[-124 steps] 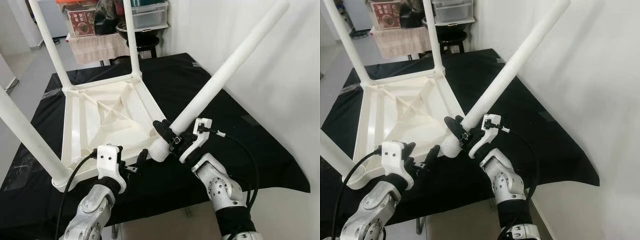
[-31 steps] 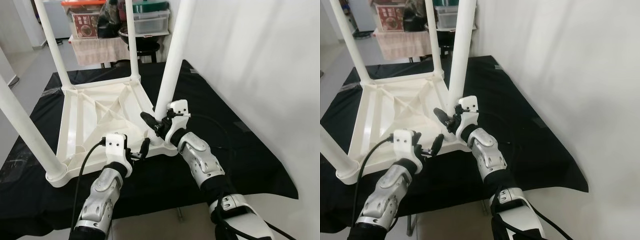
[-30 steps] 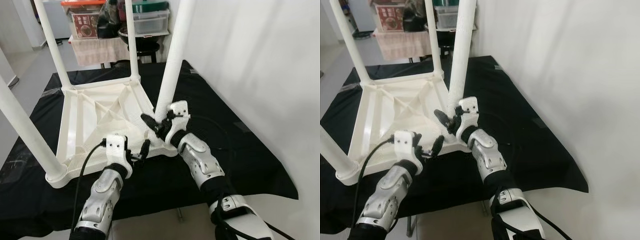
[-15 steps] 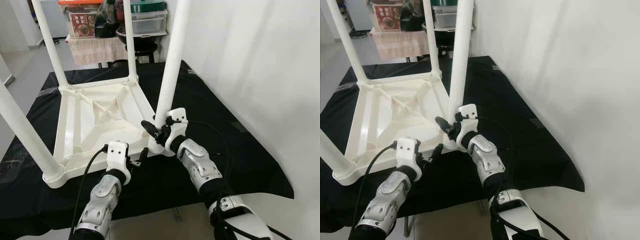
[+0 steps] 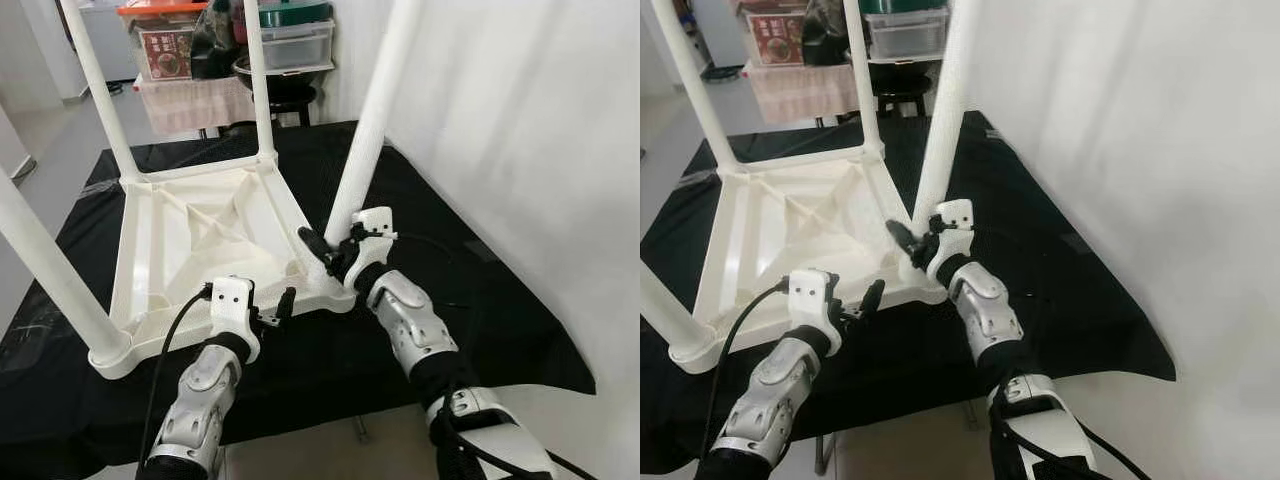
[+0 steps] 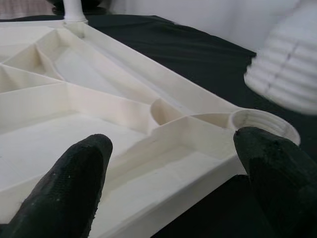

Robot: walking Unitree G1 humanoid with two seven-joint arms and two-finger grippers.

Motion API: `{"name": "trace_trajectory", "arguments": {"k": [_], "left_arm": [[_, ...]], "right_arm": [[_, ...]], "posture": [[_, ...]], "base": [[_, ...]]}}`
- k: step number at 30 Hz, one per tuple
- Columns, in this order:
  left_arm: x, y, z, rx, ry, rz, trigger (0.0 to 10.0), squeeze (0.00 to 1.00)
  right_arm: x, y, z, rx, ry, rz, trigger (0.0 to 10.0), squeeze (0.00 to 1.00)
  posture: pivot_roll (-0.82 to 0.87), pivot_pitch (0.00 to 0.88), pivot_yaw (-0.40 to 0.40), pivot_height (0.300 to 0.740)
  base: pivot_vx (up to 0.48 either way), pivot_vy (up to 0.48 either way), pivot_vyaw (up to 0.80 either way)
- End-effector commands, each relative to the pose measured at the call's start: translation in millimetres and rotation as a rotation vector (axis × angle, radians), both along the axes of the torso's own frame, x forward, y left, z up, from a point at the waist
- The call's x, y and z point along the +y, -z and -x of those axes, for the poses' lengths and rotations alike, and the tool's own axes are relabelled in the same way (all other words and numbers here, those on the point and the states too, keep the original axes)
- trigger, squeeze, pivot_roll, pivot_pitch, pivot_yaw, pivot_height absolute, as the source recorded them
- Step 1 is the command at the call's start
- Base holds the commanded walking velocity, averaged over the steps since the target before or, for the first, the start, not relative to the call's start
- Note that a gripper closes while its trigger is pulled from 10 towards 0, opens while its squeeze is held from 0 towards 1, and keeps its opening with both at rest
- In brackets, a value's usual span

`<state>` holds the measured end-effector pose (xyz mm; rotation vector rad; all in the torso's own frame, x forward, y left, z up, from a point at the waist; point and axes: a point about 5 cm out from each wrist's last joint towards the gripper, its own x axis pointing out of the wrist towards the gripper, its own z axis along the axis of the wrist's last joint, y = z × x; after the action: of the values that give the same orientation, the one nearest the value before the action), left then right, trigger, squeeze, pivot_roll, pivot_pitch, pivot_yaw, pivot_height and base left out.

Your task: Building children table

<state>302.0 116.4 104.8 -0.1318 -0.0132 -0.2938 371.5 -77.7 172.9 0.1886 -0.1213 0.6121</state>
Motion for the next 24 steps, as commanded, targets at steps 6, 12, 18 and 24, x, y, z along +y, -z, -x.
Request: {"name": "trace_trajectory", "arguments": {"k": [6,12,18,24], "left_arm": [[7.4,-8,-4.1,-0.012,-0.029,0.020,10.0,0.00],[14.0,-7,-1.1,-0.013,-0.044,0.006,10.0,0.00],[18.9,-10,0.1,-0.021,-0.061,0.017,10.0,0.00],[14.1,-18,-0.6,-0.044,-0.050,0.040,10.0,0.00]], "right_arm": [[4.2,-25,-2.8,-0.066,-0.035,-0.028,10.0,0.00],[6.0,-28,-2.2,-0.077,-0.040,-0.031,10.0,0.00],[4.0,-34,-1.9,-0.088,-0.034,-0.047,10.0,0.00],[2.1,-44,-2.4,-0.108,-0.035,-0.067,10.0,0.00]], "posture": [[-0.07,0.000,0.022,0.740],[-0.07,0.000,0.030,0.740],[-0.07,0.000,0.032,0.740],[-0.07,0.000,0.034,0.740]], "base": [[0.000,0.000,0.00],[0.000,0.000,0.00],[0.000,0.000,0.00],[0.000,0.000,0.00]]}}
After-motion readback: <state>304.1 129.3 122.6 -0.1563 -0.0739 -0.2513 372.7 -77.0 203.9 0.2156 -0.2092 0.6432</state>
